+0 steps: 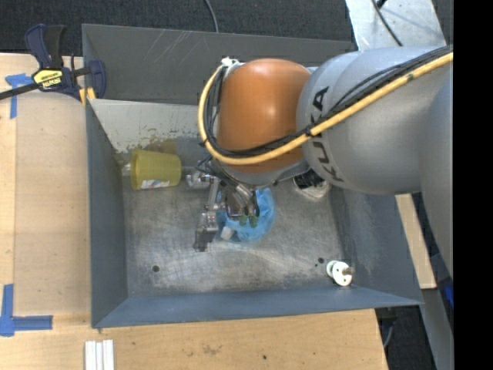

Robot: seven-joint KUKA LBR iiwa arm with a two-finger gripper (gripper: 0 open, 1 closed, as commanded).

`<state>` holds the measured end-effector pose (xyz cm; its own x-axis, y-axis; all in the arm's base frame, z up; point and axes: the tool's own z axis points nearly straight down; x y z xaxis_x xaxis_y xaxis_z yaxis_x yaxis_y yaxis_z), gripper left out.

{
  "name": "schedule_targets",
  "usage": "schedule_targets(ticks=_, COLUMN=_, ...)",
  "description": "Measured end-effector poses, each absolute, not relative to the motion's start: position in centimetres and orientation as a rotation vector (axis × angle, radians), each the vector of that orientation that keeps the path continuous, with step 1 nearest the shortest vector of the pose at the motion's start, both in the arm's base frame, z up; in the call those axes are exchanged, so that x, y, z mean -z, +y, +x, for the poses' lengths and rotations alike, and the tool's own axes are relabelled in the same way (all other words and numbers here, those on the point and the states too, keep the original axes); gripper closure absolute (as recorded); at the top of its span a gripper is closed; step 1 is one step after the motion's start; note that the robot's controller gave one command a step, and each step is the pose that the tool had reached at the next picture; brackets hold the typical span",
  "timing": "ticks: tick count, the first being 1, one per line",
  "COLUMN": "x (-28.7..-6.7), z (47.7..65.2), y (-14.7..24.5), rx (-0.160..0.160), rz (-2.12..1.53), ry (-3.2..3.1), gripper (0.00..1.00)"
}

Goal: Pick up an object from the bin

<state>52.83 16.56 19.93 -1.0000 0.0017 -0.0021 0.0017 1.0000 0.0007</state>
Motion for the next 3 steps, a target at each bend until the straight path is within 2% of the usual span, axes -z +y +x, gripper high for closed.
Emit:
schedule_targets(ticks=1, x=-19.9, z=52.8, y=16.6, rx=-0.001, rz=0.003, ry=3.140, gripper=0.00)
schedule_targets(ticks=3, x=-17.6, z=49.6, y=20.1, rx=-0.002, rz=-0.318, ry=3.127, gripper=0.00)
